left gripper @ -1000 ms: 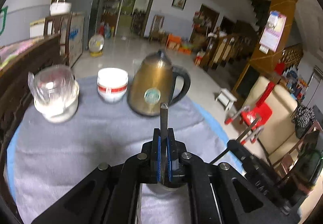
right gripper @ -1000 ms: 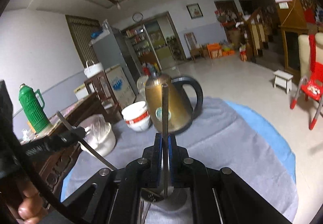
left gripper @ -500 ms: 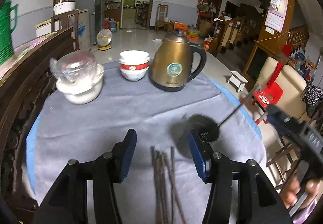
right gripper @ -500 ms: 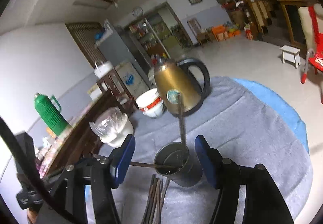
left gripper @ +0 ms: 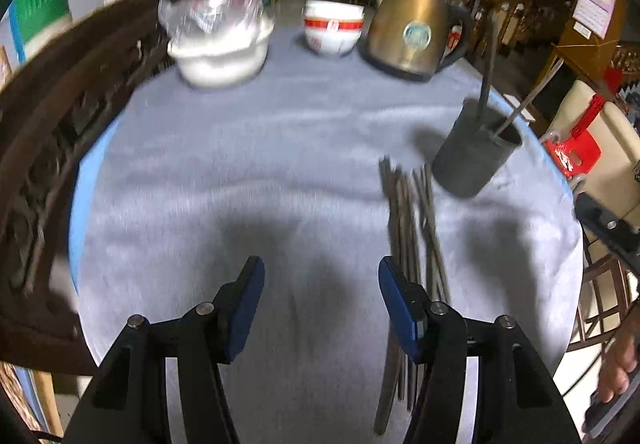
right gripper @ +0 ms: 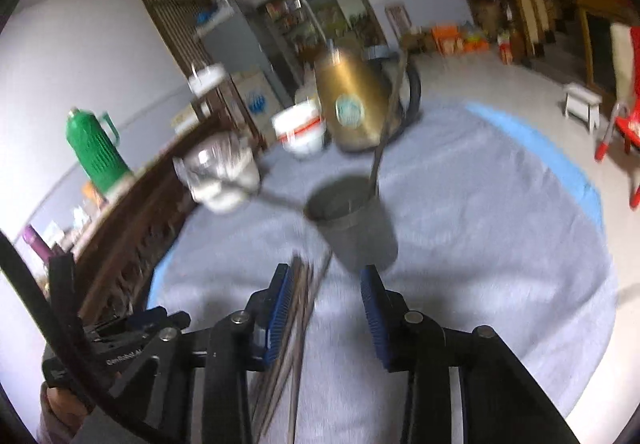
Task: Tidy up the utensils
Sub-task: 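Move both tools back down to the remaining chopsticks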
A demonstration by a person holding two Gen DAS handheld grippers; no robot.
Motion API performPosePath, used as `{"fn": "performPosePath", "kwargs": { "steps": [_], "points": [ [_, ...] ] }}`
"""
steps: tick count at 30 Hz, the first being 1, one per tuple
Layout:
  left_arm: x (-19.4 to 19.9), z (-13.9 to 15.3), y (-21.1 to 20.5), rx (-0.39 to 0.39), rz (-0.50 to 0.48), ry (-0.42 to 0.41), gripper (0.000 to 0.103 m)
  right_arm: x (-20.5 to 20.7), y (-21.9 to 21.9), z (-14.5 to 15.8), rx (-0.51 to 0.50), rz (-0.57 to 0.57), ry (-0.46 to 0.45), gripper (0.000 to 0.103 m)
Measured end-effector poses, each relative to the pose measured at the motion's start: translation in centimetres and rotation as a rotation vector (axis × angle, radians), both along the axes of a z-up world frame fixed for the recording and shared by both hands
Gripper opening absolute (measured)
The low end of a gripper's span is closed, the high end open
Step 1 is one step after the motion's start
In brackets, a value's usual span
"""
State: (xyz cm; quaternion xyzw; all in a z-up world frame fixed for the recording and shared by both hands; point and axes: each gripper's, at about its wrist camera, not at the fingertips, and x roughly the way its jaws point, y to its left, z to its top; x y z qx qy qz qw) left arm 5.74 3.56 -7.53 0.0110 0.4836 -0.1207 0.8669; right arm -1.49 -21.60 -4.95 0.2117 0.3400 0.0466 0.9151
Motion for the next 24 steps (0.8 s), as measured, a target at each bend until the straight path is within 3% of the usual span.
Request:
{"fn": "performPosePath", "kwargs": {
  "steps": [8, 24],
  "points": [
    [-1.3, -1.4, -0.4, 0.086, 0.009, -0.016, 0.060, 0.6, 1.7, -4.4, 0.037, 0.056, 0.123, 0.039],
    [-1.3, -1.9, -2.1, 0.171, 0.001, -0.041, 0.061, 1.1, 2.1, -5.0, 0.029, 0.058, 0.147, 0.039]
  ]
}}
